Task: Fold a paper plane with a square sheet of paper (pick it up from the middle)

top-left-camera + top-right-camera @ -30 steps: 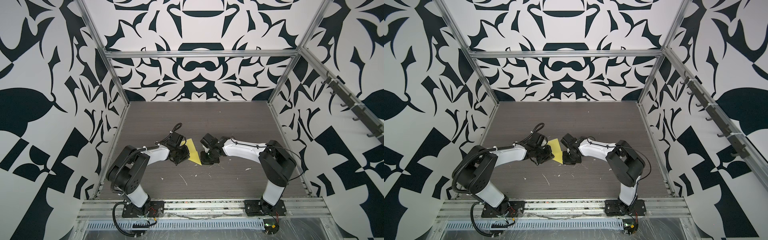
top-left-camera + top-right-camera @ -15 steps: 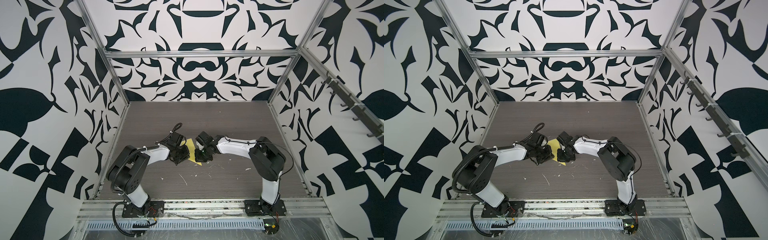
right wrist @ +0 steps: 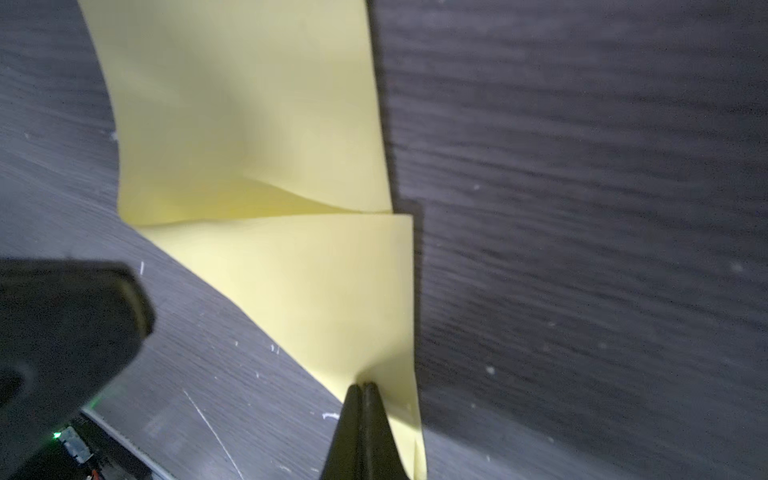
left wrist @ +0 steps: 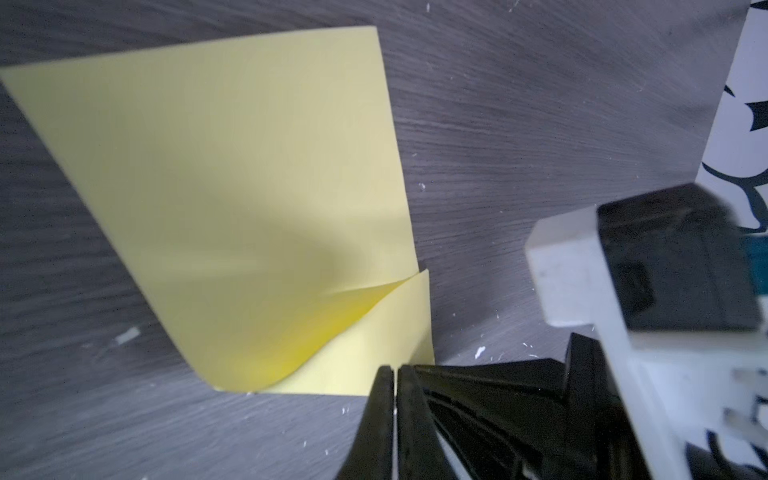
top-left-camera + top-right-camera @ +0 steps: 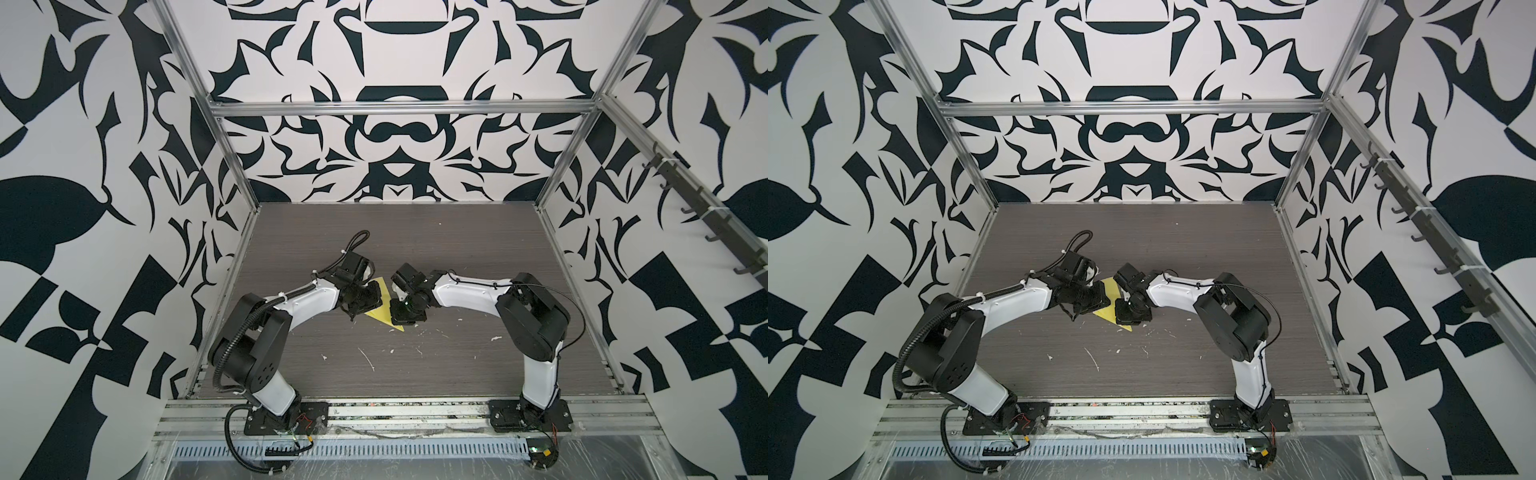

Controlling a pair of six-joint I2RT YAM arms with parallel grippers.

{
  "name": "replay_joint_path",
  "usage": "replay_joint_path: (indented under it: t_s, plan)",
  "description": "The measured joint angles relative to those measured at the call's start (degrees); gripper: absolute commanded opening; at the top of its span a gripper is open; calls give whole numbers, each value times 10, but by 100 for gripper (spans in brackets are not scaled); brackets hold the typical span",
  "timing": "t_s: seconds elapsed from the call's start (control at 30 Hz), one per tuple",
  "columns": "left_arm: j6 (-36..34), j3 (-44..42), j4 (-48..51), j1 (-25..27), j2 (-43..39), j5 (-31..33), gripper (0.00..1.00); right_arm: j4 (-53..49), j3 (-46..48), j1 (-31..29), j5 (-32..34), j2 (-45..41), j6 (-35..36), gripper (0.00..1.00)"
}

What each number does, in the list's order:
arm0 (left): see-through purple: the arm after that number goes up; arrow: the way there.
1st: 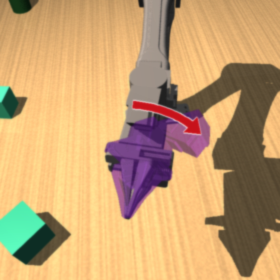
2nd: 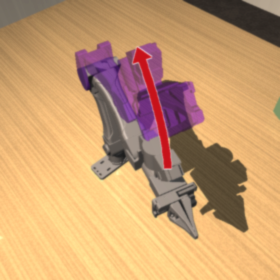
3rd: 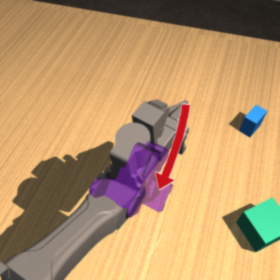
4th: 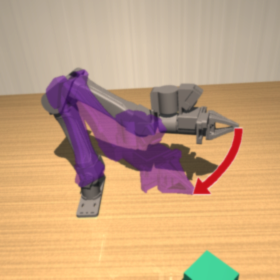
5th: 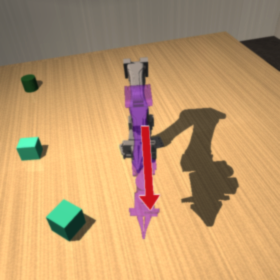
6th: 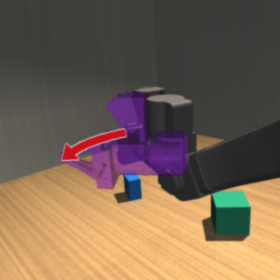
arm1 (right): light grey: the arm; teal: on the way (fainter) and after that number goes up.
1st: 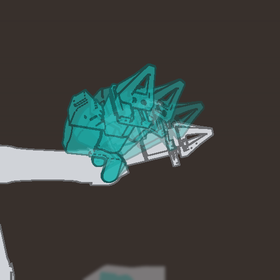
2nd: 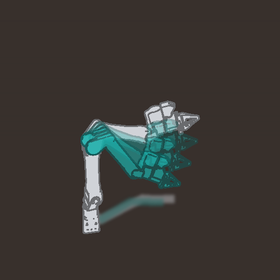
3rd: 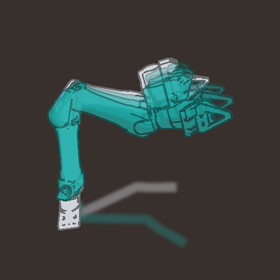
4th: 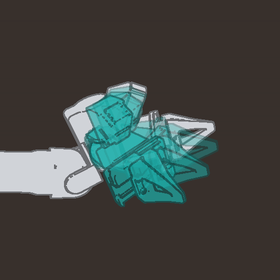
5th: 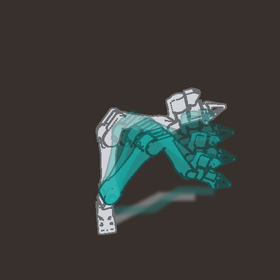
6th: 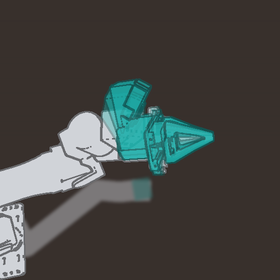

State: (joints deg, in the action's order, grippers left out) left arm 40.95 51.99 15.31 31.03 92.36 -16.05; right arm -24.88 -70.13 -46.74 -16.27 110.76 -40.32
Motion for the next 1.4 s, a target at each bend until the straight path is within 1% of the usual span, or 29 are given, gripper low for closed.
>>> replay_joint_path:
  t_s: [0.27, 0.57, 0.8, 1.1, 1.4]
  plan:
    - [-18, 9, 40, 0, 20, 9, 7, -7, -5, 0, 0, 3, 2, 0]
    - [-21, 30, 78, 0, 48, 34, 8, -10, -8, 0, -1, 5, 3, 0]
    - [-3, 31, 93, 0, 57, 62, 8, -10, -8, 0, -1, 5, 3, 0]
    - [19, 31, 102, -2, 58, 82, 8, -10, -8, 0, 0, 5, 3, 0]
    - [53, 31, 112, -20, 56, 98, 8, -10, -8, 0, 0, 5, 3, 0]
